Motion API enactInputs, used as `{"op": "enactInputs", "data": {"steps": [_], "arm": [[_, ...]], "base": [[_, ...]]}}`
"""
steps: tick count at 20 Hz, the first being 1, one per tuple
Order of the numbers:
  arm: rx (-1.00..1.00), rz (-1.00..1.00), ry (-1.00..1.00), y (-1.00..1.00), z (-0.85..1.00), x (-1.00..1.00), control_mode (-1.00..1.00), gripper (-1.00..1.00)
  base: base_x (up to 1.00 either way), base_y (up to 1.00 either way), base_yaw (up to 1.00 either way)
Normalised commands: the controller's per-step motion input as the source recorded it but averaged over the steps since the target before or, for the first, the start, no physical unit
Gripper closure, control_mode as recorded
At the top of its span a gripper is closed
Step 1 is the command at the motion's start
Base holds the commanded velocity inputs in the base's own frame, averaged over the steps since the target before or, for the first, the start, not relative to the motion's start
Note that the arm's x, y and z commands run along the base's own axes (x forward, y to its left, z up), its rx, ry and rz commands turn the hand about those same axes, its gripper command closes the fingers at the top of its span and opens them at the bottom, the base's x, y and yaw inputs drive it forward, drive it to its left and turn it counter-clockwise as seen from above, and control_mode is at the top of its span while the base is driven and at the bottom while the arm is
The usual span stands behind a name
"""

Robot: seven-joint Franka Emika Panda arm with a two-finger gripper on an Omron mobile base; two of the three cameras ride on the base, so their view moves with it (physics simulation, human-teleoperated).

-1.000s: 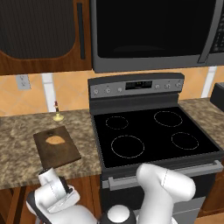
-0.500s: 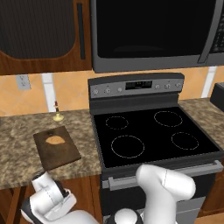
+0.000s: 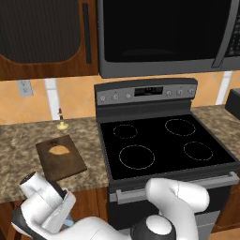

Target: Place the appropriate cutting tool for cutting the potato skin on the cutting board.

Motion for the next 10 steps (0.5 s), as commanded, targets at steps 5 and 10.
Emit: {"op": "enactInputs", "data": {"steps": [5,10], "arm": [[-0.01,0.25,0.0,0.0,1.0,0.0,-1.0,1.0],[0.0,0.24,0.01,0.0,0.98,0.19,-1.0,1.0]], "base": [[0.0,0.0,0.0],[0.0,0.0,0.0]]}}
